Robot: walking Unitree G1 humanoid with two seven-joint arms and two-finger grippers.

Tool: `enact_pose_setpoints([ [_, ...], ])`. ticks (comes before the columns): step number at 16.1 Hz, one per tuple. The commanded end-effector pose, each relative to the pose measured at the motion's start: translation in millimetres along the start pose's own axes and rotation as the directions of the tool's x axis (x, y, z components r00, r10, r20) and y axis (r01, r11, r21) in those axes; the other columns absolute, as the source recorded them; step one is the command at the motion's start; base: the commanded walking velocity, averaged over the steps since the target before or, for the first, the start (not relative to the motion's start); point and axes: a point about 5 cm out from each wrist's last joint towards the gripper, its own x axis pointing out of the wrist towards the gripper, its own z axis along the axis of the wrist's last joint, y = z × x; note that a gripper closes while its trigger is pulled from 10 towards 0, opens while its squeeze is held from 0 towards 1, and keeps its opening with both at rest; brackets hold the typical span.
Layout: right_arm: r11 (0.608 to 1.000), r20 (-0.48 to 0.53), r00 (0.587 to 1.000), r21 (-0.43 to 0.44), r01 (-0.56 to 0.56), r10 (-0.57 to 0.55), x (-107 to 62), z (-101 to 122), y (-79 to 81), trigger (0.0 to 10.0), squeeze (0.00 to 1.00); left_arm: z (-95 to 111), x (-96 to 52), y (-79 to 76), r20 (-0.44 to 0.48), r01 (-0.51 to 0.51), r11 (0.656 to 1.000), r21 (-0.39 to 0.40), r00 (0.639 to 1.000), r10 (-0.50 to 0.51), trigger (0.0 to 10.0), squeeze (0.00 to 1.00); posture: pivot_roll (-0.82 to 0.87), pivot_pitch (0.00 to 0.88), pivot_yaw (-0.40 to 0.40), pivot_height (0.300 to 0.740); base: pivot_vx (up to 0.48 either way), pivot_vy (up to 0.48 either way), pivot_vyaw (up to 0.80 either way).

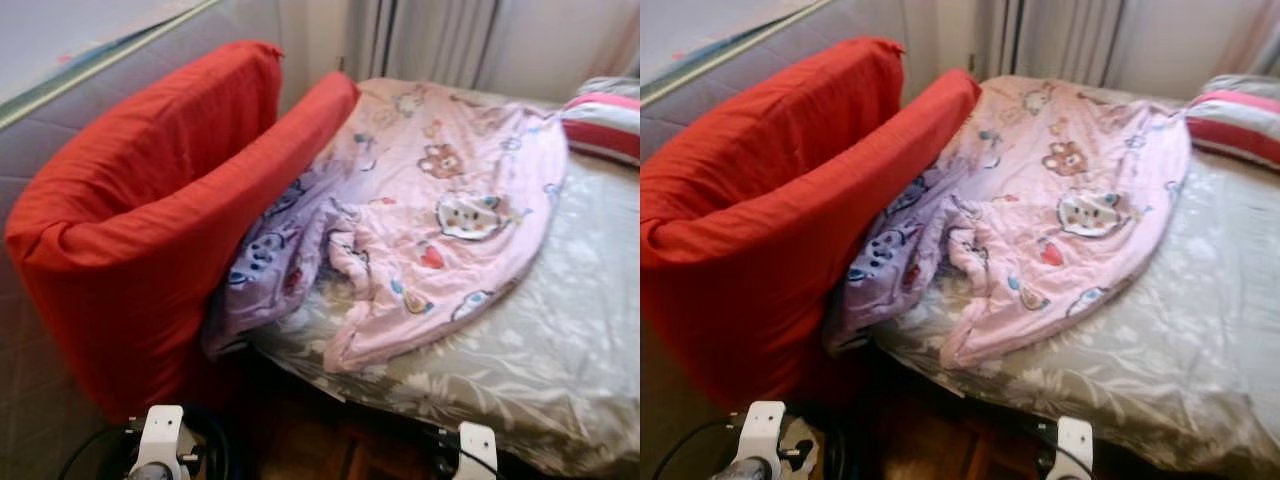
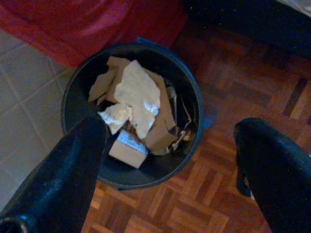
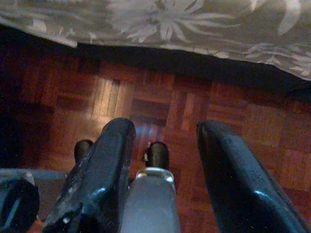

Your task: Clean up the room

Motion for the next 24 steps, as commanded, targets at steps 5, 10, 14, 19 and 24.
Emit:
enact_pose_setpoints([
  [5,0.999,-0.012,1.000,-0.037,-0.003,0.002,-0.2,-2,-1.5,10.0,0.00,-7,-1.3,-2.8,-0.016,0.017,1.000,-0.026,1.000,-0.018,10.0,0.00,0.17,0.053,0.014,0.740,0.000,0.000,0.00],
  [10,1.000,-0.033,0.999,-0.030,0.006,-0.007,-1.9,-10,-3.4,10.0,0.00,-7,-1.3,-3.1,-0.015,0.031,0.999,-0.017,0.999,-0.031,10.0,0.00,0.17,0.034,0.014,0.740,0.000,0.000,0.48],
  [14,0.999,-0.024,1.000,-0.034,-0.004,0.003,-1.8,-9,-2.7,10.0,0.00,-6,-1.3,-2.7,-0.013,0.033,0.999,-0.018,0.999,-0.033,10.0,0.00,0.17,0.028,0.016,0.740,0.264,0.000,0.00],
  [19,0.999,-0.011,1.000,-0.036,-0.008,0.008,-1.0,-5,0.3,10.0,0.00,-5,-1.1,-1.8,-0.011,0.031,0.999,-0.018,0.999,-0.031,10.0,0.00,0.17,0.041,0.021,0.740,0.283,0.000,0.57],
  [24,1.000,0.022,1.000,0.004,-0.017,0.017,0.4,3,4.0,10.0,0.00,-4,-0.8,-0.4,-0.013,0.025,1.000,-0.012,1.000,-0.025,10.0,0.00,0.17,0.051,0.025,0.740,0.297,0.000,0.08],
])
